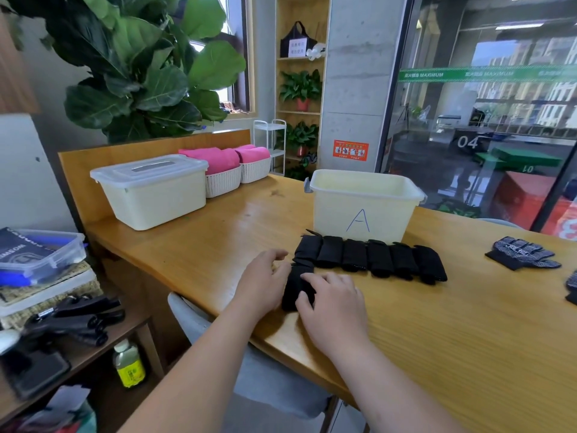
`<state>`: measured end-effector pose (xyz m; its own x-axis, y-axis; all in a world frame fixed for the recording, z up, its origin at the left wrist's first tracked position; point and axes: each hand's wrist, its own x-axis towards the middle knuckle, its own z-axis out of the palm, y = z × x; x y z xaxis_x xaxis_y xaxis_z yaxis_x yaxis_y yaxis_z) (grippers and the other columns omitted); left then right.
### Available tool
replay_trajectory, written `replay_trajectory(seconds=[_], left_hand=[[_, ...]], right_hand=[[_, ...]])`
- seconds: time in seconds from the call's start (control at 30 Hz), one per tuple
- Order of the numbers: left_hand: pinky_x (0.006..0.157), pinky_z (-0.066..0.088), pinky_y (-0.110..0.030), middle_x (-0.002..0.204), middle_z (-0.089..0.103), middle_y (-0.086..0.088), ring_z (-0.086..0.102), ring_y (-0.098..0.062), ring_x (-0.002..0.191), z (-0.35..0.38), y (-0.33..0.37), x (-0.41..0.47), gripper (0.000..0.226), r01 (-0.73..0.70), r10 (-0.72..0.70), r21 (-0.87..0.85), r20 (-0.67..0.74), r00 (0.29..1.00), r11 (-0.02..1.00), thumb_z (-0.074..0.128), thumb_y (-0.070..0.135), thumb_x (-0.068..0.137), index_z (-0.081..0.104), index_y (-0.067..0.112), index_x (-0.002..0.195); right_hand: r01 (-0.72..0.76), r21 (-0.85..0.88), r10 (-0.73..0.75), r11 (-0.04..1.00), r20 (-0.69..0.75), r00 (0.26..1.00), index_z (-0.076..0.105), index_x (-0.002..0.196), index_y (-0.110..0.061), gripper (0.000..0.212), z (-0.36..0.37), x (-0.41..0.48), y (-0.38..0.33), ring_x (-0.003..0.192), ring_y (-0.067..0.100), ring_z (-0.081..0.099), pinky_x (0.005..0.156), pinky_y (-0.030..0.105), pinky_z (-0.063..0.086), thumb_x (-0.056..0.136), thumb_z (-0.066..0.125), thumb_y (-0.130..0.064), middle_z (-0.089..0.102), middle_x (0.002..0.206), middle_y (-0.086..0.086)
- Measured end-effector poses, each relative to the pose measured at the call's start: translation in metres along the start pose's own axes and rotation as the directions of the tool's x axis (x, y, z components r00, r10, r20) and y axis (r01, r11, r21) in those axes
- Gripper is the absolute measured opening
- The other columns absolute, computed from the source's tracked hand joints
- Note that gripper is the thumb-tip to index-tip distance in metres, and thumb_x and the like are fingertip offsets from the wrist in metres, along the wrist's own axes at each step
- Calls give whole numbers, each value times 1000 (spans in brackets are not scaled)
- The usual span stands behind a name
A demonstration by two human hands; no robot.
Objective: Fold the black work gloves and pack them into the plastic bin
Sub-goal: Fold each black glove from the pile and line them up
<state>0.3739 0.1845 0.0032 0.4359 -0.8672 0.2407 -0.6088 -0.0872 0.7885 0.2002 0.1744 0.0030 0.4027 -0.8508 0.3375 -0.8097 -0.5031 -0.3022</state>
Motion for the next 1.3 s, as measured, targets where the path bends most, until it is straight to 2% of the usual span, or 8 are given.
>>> replay_trajectory(seconds=[0.2,0.4,0.6,0.7,0.87,1.03,1.17,1.3], left_hand=[[92,61,-45,141,60,16,62,-10,116,-1,2,-3,41,5,-5,-24,4,1000,1000,56,38,103,60,35,143],[107,48,-32,141,60,13,57,-8,124,-2,3,-7,42,-119,122,101,-24,992,988,59,44,103,62,28,142],[117,35,-32,142,59,13,47,-13,141,10,12,-20,43,-455,492,523,77,867,721,54,54,104,64,29,138],[119,27,-30,138,63,12,47,-15,145,31,29,-28,44,-532,570,490,84,818,691,51,53,104,68,26,135],[122,36,-41,137,64,14,48,-14,145,91,84,-46,46,-637,640,414,152,753,651,47,55,104,70,28,133],[119,41,-43,136,65,13,51,-13,142,155,140,-65,50,-697,650,353,260,714,624,42,59,103,69,29,133],[125,28,-38,148,56,11,41,-15,149,198,180,-77,53,-721,629,358,354,692,593,38,59,108,59,30,146],[125,29,-39,150,54,10,42,-16,146,235,209,-84,54,-740,630,336,387,673,583,37,60,109,55,30,150]], right_hand=[[25,5,-25,1000,43,999,52,151,-43,50,3,3,-2,133,18,43,108,39,37,106,33,-55,60,140,-12],[8,36,-9,999,43,999,49,154,-42,51,-13,-7,10,137,18,40,112,39,37,107,35,-55,55,147,-10],[-46,-53,48,998,36,998,40,160,-40,55,-53,-27,63,142,19,38,113,40,39,107,33,-55,49,154,-8],[-99,-80,100,992,18,995,38,161,-38,56,-78,-38,96,142,19,38,112,40,41,108,33,-54,48,155,-7],[-195,-126,197,973,2,980,34,163,-38,57,-110,-61,151,144,21,38,113,41,40,108,35,-55,47,157,-5],[-302,-160,306,940,2,952,33,163,-38,59,-134,-89,207,149,23,35,117,45,38,108,35,-60,43,161,-3],[-382,-207,391,901,5,920,31,164,-37,65,-147,-110,251,151,23,33,121,48,35,106,35,-65,42,163,-3],[-446,-260,460,856,-11,888,29,165,-37,68,-158,-127,287,156,25,27,125,50,28,105,34,-67,36,168,-1]])
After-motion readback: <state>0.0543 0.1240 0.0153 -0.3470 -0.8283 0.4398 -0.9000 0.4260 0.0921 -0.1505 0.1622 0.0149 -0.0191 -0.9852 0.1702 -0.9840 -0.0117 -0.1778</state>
